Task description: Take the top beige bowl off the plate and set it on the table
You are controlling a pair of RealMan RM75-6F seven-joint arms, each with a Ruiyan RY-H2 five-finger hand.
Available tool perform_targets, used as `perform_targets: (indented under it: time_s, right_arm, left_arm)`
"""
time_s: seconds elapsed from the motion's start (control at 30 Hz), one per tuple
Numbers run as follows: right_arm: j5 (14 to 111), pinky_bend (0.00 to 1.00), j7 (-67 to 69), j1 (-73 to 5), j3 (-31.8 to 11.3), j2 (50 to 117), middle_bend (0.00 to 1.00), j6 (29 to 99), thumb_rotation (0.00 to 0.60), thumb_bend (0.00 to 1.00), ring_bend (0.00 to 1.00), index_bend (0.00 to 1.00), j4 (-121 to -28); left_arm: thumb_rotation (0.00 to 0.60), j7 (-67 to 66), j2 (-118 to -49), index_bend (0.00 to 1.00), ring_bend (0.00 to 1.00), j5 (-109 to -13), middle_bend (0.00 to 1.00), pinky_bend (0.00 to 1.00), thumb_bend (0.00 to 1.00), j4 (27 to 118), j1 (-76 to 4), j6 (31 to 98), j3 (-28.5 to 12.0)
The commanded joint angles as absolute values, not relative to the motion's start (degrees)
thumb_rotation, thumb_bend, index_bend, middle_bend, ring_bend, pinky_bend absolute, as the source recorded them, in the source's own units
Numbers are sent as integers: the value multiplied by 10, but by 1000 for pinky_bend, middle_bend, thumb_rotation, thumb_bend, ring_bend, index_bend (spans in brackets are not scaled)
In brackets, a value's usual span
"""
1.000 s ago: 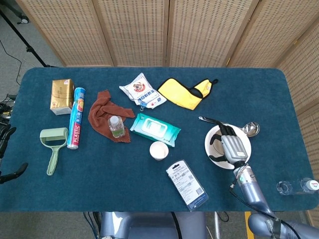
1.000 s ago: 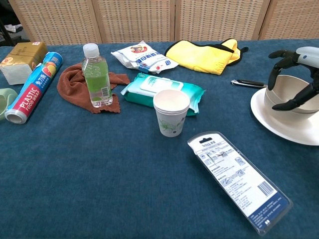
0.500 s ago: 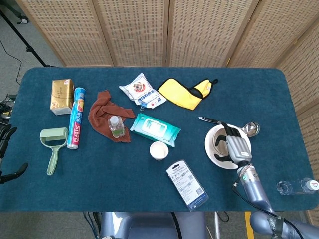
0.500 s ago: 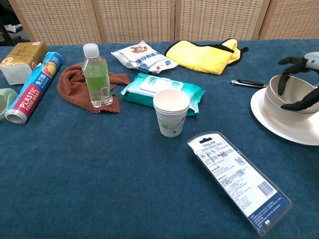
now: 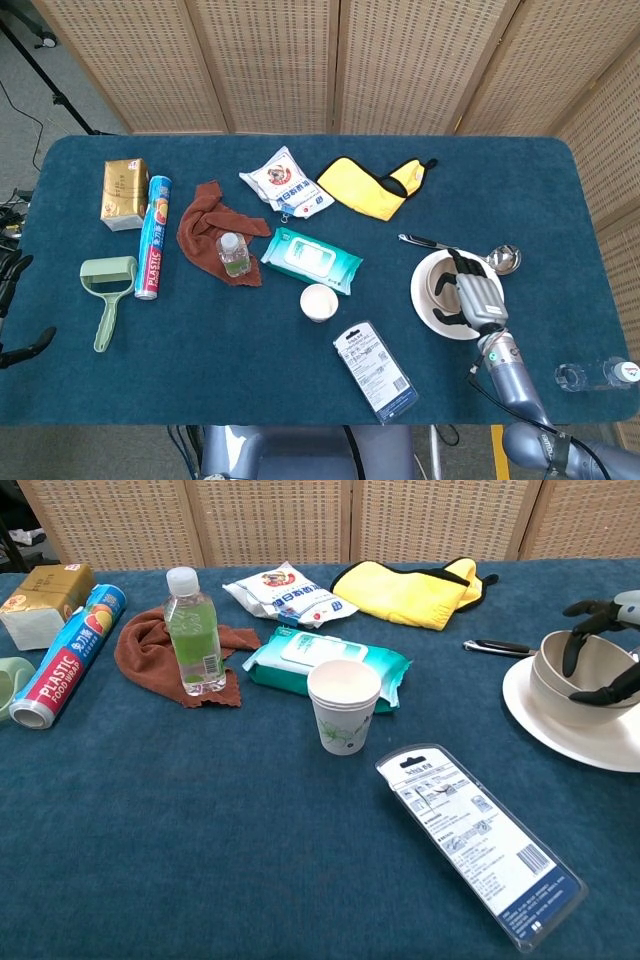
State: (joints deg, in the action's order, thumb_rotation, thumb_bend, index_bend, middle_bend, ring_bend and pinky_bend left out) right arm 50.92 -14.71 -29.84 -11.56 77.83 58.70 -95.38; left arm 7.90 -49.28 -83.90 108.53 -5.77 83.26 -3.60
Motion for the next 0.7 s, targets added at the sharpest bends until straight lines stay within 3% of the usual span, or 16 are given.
perform_targets:
  time_s: [0.03,0.47,0.7]
  right_arm:
    - [507,0,-147,-299,-115,779,0,587,600,311,0,495,-951]
    - [494,0,-139,-298,-110,773,0,578,600,311,0,494,-939]
    - [496,0,-133,-301,-109,775,0,573,600,364,0,531,-936]
  left_arm:
    - [600,79,-493,0,0,-840,0,0,269,1086,-57,834,-36]
    - [600,78,-495,0,0,-840,0,0,269,1084,-58,833,-36]
    - [600,80,-496,0,0,-840,0,0,269,1082,-57,835,-37]
